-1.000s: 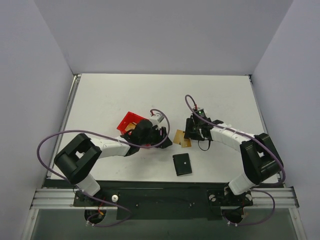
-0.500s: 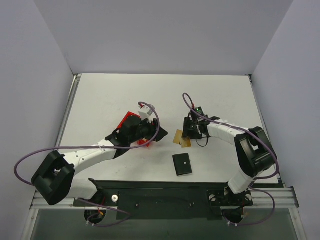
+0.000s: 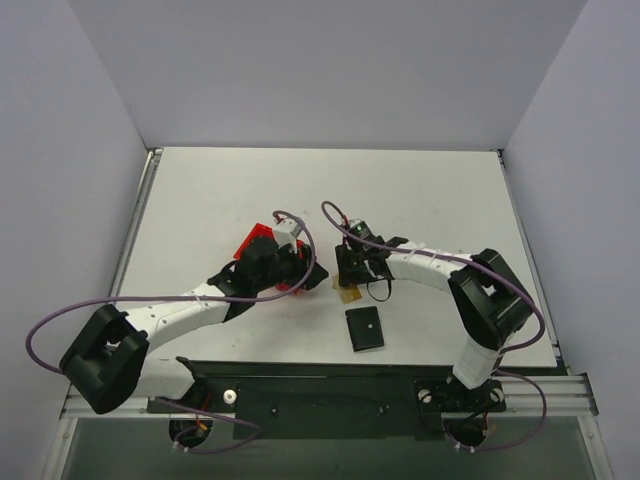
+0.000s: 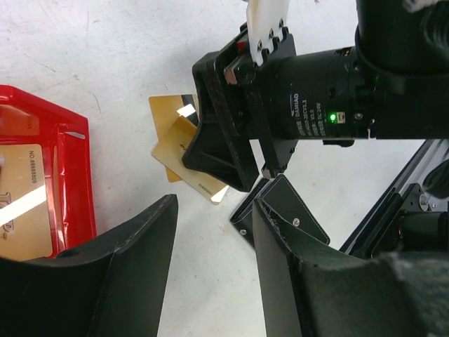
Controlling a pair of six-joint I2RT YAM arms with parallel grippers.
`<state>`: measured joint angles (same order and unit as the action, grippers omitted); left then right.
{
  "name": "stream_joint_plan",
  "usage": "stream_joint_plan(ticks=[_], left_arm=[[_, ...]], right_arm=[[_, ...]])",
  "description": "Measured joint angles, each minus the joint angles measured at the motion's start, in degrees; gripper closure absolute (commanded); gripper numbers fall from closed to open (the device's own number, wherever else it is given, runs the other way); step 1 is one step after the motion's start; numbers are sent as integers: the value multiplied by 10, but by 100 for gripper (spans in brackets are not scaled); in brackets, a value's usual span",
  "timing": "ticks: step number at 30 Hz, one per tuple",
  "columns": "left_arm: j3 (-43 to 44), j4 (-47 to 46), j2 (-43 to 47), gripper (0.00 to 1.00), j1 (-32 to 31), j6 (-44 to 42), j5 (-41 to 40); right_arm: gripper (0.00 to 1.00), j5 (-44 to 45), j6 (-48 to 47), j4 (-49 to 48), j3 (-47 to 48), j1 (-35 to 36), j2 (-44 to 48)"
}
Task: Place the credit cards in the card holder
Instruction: Move the credit card to the center of the board.
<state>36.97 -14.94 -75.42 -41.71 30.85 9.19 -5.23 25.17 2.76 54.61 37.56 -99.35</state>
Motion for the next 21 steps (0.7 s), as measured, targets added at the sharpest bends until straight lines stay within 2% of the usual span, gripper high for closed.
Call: stream_joint_plan(ticks=[8, 21], left_arm=[[-23, 17, 51, 43, 16, 2, -12], [-54, 102, 192, 43, 24, 5, -99]], right_arm=[[62, 1, -8, -12, -3, 38, -2], [63, -36, 7, -62, -33, 130, 10]])
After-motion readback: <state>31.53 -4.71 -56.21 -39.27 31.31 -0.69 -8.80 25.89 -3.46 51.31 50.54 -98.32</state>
